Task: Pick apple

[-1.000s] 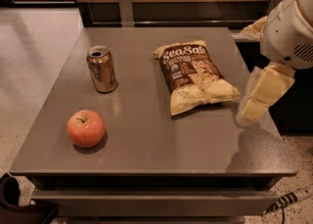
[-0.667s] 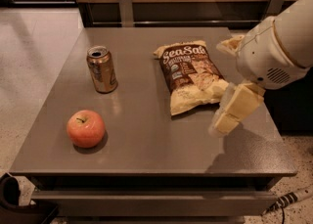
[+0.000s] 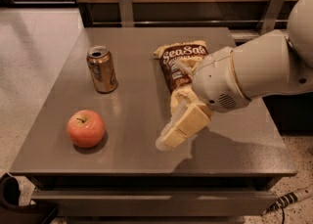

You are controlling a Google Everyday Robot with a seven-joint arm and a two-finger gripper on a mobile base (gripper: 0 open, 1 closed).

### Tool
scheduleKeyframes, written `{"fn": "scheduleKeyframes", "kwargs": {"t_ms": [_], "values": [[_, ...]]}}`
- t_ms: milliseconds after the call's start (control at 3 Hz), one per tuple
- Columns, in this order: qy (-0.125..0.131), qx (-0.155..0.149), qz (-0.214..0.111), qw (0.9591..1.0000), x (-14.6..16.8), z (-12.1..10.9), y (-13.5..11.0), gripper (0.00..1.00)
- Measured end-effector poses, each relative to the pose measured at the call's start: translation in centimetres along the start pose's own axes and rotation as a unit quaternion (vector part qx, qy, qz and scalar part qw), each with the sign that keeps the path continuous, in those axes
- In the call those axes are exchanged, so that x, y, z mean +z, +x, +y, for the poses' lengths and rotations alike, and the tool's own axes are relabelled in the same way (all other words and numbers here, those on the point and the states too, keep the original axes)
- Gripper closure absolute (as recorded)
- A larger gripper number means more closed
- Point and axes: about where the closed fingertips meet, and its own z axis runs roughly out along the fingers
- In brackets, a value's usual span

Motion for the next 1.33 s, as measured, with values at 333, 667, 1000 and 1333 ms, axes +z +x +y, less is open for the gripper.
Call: {"fn": "scheduleKeyframes", "kwargs": {"t_ms": [333,667,1000,1333], "values": [[-0.004,-0.001,-0.006,1.0000,0.6,0.0,-0.2,0.00],[-0.029,-0.008,-0.041,0.9987,4.2,0.5,-1.2,0.00],[-0.055,-0.011,-0.093,0.9941,8.5,1.3,-2.5,0.00],[-0.073,-0.008,-0.126,0.9893,11.1,2.1,-3.2,0.00]]}}
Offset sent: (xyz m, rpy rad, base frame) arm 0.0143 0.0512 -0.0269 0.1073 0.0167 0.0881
